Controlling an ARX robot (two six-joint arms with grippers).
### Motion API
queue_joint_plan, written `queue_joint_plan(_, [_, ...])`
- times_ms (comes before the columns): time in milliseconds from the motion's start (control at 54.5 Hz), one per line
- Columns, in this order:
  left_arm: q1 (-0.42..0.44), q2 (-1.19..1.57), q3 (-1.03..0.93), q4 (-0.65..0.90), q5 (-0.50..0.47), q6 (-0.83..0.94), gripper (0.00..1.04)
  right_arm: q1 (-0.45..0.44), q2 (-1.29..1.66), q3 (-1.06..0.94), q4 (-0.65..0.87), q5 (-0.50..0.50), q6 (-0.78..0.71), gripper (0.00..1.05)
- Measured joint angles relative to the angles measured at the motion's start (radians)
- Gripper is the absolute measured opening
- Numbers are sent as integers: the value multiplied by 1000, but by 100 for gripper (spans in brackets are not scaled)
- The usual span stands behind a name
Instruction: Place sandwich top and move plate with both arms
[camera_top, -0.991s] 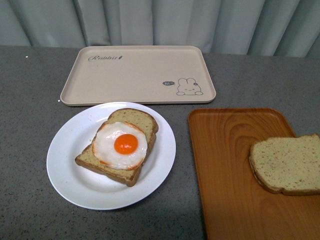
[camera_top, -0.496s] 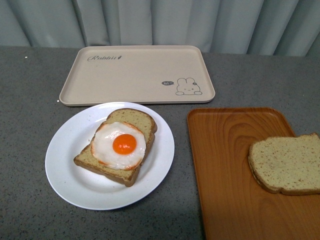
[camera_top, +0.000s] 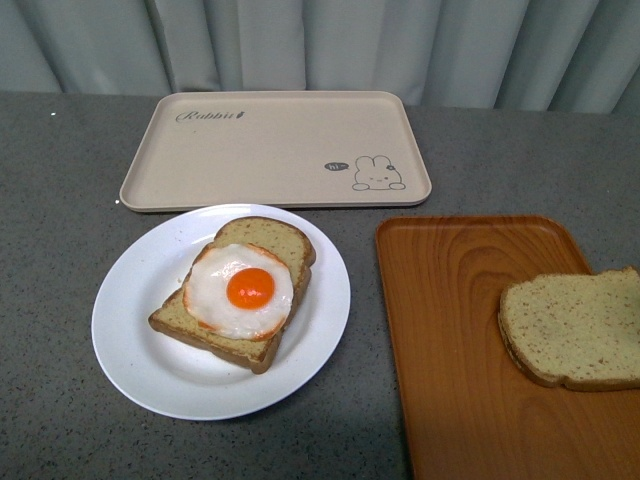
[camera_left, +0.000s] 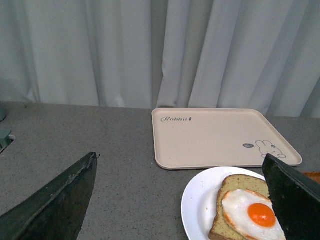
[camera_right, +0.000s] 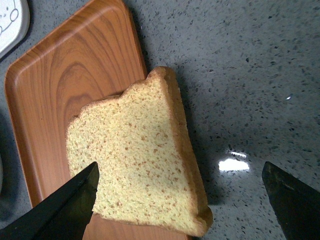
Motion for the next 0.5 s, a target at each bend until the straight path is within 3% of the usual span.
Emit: queue_joint_plan(496, [0,0,0,0,0,0,98,86,148,84,35,4,40,96])
